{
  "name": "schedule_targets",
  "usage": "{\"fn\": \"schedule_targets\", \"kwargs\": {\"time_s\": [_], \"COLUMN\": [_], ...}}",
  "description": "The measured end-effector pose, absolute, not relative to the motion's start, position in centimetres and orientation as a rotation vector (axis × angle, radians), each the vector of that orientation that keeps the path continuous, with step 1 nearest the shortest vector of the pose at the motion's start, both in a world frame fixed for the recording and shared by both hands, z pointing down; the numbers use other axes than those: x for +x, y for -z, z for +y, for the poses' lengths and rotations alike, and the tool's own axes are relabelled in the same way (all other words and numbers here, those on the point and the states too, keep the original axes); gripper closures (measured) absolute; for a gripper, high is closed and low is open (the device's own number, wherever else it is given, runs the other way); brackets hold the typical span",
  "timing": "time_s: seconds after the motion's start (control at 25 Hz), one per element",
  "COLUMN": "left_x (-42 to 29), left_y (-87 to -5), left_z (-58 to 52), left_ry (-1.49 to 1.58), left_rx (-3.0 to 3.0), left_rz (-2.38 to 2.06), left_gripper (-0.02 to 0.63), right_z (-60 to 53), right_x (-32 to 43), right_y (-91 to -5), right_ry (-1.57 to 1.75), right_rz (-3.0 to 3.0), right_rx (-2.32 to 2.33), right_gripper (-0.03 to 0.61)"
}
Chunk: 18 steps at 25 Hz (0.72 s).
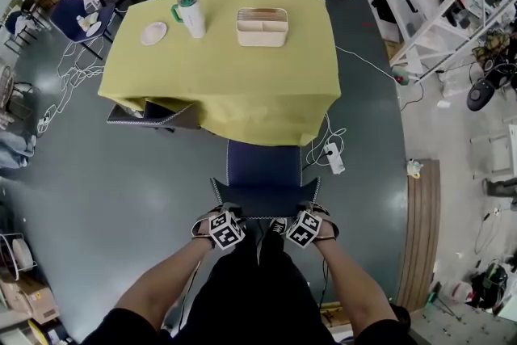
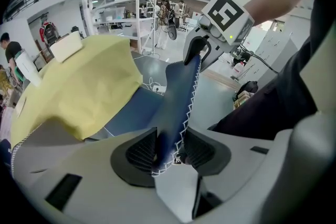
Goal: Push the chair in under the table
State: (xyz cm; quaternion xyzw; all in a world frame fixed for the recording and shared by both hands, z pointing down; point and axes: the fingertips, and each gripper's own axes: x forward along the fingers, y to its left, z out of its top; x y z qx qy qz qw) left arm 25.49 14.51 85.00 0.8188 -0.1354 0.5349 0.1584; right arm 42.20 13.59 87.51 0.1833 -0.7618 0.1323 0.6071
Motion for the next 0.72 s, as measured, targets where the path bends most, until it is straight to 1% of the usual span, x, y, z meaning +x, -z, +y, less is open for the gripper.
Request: {"fn": "schedule_targets", "kwargs": {"time_s": [0.72], "left_x": [25.47], "left_y": [-84.64], "left_z": [14.03], "left_ry": [-1.475], "left_rx": [2.369], "left_rz": [-0.366], "left_gripper": [0.459], "right_z": [12.89], "right_x": [42.1], "right_y": [-87.24], "right_ry": [-0.359], "right_rz": [-1.718], "right_rx": [0.507], "right_gripper": [0.42]}}
